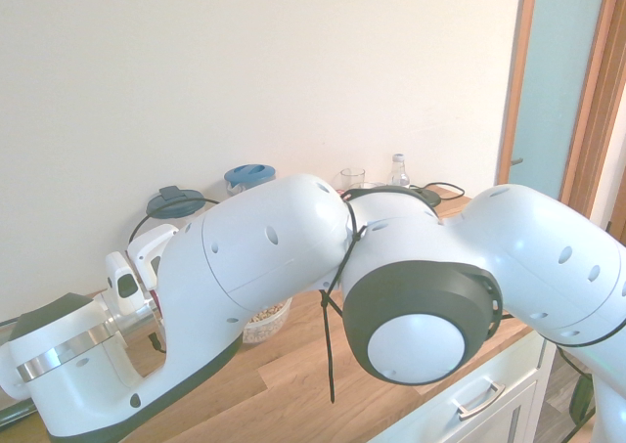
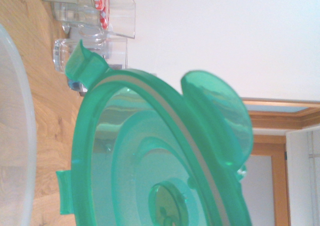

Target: Cover the lid of food container

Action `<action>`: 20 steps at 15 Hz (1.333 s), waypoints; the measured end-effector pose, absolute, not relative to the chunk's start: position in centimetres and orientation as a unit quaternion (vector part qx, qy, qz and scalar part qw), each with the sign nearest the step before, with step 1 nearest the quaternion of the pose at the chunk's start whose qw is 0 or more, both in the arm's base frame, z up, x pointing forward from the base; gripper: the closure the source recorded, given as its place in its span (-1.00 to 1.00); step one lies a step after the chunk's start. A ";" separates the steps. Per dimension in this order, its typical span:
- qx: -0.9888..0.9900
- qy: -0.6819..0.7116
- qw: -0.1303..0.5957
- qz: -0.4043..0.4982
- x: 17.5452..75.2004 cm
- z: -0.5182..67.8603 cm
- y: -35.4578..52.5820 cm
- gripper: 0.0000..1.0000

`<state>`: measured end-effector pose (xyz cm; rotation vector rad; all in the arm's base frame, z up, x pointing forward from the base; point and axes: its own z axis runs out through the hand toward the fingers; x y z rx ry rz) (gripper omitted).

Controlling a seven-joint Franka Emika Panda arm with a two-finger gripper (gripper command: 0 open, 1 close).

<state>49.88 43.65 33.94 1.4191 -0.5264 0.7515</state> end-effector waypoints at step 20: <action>0.622 -0.210 0.672 0.342 49.3 29.1 45.5 -1.00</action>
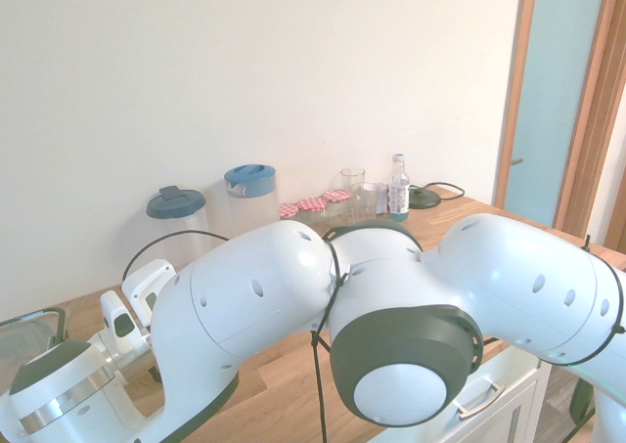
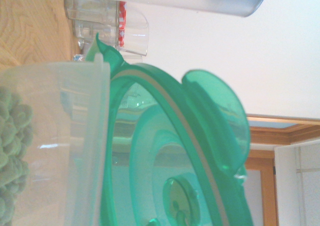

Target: Cover the lid of food container

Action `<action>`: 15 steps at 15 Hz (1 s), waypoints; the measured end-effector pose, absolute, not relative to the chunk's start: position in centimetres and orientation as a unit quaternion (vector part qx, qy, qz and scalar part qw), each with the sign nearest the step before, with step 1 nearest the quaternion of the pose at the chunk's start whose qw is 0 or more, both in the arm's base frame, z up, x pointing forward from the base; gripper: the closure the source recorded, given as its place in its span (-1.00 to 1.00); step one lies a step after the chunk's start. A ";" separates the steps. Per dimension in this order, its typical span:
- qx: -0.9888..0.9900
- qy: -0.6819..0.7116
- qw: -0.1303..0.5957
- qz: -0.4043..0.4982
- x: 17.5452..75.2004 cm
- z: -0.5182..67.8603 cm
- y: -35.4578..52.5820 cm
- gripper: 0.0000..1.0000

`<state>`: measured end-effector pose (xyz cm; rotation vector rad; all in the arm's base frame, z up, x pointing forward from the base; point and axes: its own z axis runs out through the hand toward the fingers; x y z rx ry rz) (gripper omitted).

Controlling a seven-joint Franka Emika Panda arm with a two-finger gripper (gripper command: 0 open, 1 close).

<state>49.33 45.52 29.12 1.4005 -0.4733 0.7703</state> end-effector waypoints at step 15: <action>0.718 -0.225 0.611 0.248 44.7 33.8 48.1 -1.00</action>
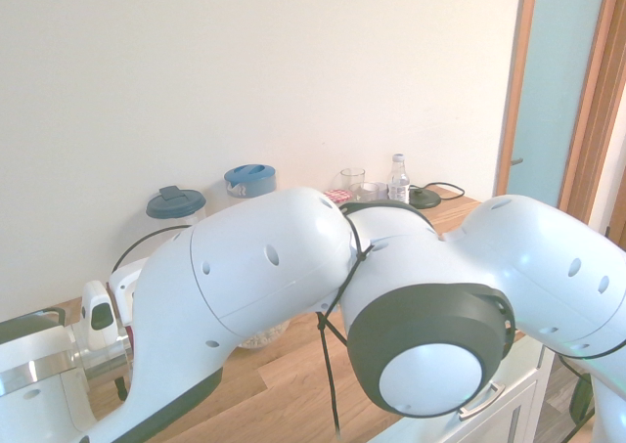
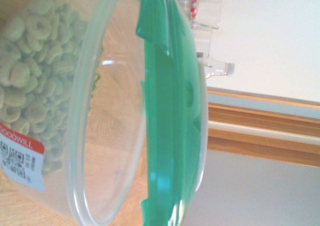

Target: Cover the lid of food container

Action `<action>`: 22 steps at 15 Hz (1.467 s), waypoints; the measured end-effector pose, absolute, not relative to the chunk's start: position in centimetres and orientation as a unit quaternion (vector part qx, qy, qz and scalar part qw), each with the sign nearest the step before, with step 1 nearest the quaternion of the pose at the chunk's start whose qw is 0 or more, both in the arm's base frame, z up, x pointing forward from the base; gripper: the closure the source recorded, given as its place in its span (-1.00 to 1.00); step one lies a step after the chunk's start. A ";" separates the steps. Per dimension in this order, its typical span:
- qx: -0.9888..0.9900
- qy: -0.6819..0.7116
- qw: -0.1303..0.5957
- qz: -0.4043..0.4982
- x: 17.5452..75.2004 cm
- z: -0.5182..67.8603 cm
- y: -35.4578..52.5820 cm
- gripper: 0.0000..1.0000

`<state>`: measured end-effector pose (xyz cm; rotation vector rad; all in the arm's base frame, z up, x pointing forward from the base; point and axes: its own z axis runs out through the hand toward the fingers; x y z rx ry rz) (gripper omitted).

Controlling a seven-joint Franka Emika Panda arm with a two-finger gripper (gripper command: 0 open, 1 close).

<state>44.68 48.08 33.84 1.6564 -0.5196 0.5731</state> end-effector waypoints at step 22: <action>0.922 -0.251 0.283 0.080 51.9 50.3 20.4 -1.00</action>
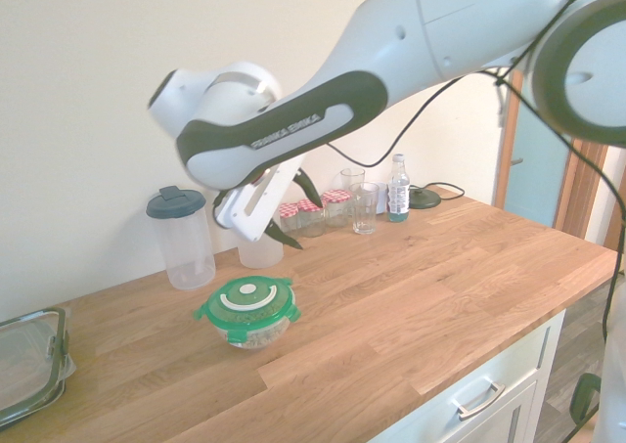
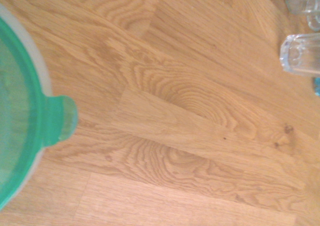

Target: Cover the lid of food container

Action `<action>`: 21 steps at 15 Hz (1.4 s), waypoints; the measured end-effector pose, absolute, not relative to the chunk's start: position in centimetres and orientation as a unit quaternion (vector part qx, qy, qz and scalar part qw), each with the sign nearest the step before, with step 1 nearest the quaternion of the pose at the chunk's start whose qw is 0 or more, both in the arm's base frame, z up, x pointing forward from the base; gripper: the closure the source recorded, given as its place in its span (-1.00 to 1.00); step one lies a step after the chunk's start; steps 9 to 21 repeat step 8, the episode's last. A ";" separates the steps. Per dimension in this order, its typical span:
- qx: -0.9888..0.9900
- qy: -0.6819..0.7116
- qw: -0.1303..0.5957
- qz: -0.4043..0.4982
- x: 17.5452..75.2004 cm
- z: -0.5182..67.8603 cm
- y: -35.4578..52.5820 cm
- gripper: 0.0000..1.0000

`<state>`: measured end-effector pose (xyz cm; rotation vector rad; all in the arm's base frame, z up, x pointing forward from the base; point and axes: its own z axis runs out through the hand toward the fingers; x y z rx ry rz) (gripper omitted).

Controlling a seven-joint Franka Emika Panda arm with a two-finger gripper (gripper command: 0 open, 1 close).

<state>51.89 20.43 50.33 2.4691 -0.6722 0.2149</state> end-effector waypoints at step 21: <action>0.933 -0.357 0.051 -0.002 45.8 47.7 2.5 -1.00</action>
